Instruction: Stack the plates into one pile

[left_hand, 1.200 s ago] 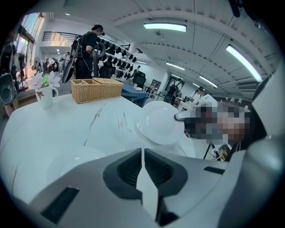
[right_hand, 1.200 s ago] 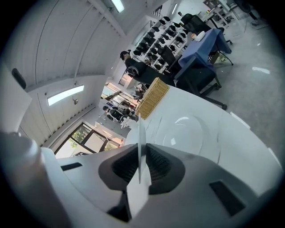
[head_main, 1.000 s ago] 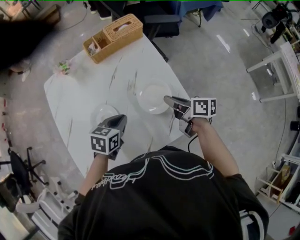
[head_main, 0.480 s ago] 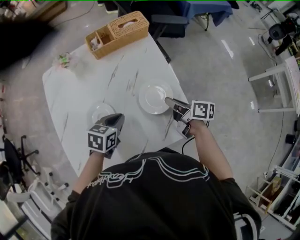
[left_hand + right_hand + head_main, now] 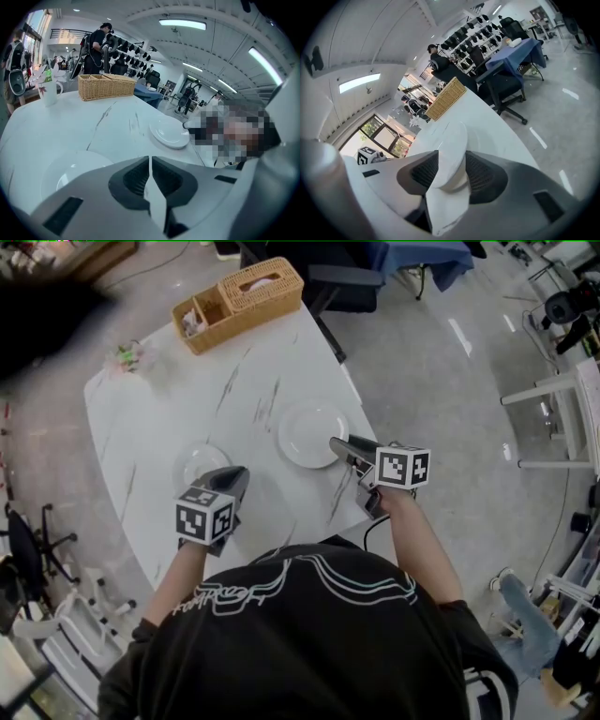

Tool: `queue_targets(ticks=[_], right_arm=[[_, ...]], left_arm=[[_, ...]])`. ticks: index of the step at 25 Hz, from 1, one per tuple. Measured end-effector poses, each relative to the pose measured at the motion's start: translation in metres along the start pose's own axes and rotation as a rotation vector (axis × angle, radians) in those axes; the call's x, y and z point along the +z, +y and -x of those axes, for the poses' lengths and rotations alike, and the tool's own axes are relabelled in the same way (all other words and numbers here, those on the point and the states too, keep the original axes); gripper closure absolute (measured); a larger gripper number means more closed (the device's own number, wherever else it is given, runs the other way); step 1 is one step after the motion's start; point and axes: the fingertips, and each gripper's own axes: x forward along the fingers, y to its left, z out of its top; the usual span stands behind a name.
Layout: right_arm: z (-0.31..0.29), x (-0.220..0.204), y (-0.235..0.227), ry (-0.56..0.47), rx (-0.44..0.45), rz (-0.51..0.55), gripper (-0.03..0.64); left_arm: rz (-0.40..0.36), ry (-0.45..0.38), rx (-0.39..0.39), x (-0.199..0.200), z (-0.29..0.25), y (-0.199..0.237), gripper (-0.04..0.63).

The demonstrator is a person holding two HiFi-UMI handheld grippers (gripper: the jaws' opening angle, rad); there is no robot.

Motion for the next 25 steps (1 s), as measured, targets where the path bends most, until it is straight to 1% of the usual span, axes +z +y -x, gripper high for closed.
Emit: queue_targets(ticks=[4, 6, 10, 13, 17, 20, 25], right_arm=[[0.002, 0.001, -0.002, 0.006, -0.058, 0.096, 0.38], [0.002, 0.0, -0.003, 0.016, -0.084, 0.147, 0.371], [0.003, -0.001, -0.005, 0.023, -0.167, 0.267, 0.345], [0.006, 0.002, -0.005, 0.007, -0.198, 0.291, 0.344], [0.012, 0.009, 0.008, -0.03, -0.21, 0.326, 0.342], [0.01, 0.011, 0.028, -0.046, -0.187, 0.381, 0.339], [0.0, 0.005, 0.066, -0.041, -0.158, 0.484, 0.336]], left_arm=[[-0.01, 0.005, -0.001, 0.0, -0.001, 0.0, 0.557], [-0.013, 0.006, -0.002, 0.0, -0.001, -0.001, 0.557], [-0.018, 0.006, -0.001, -0.002, 0.001, 0.002, 0.557], [-0.021, 0.002, -0.002, -0.003, 0.004, 0.003, 0.557], [-0.025, -0.014, -0.006, -0.002, 0.013, 0.003, 0.557], [-0.032, -0.027, -0.004, -0.004, 0.021, 0.005, 0.557], [-0.029, -0.06, 0.012, -0.009, 0.042, 0.018, 0.557]])
